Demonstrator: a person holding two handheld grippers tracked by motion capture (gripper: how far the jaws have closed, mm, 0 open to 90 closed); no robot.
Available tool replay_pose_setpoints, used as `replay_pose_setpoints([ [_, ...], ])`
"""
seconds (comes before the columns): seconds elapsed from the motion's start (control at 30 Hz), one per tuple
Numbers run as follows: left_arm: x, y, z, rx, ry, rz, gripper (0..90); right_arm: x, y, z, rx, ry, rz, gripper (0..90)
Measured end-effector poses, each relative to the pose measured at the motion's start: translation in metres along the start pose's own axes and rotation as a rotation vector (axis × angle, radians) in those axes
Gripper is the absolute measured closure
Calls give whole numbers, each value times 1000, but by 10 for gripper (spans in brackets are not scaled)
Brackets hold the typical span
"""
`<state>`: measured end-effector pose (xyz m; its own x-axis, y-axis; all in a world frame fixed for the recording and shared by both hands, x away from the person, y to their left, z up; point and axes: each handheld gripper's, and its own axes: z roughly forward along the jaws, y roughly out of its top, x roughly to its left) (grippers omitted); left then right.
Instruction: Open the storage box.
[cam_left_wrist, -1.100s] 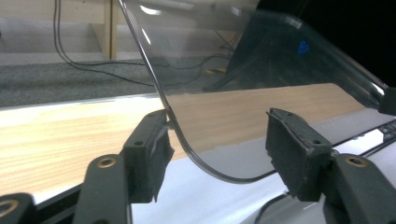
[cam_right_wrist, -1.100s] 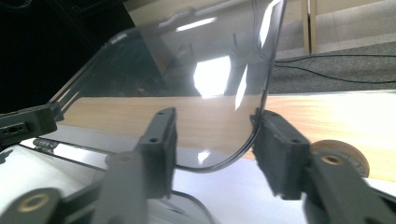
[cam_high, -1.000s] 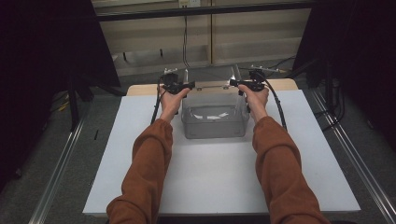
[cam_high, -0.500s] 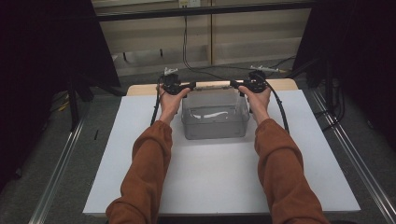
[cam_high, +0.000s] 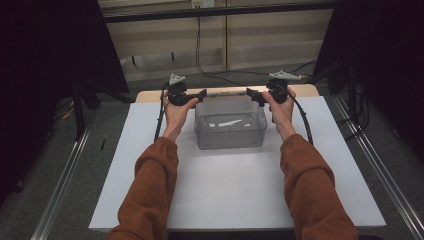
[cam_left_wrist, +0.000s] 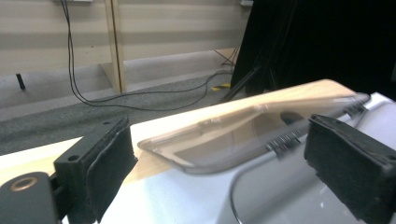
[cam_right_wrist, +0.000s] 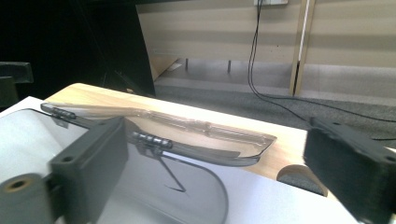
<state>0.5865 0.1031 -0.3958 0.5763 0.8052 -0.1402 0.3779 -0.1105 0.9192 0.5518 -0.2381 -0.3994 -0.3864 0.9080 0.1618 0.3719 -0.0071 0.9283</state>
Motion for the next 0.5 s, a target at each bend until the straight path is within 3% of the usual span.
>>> replay_pose_setpoints([
  [0.13,-5,-5,-14,-25,-36,27,47,4,-3,-8,-13,5,-9,39],
  [0.2,-8,-9,-21,-40,-32,42,38,6,-7,-12,-12,-14,-29,38],
  [0.27,-10,-13,-27,-58,-57,32,35,9,-11,-16,-21,-44,-73,37],
  [0.5,-18,-22,-44,-91,-34,66,30,15,-19,-30,-59,-57,-89,34],
])
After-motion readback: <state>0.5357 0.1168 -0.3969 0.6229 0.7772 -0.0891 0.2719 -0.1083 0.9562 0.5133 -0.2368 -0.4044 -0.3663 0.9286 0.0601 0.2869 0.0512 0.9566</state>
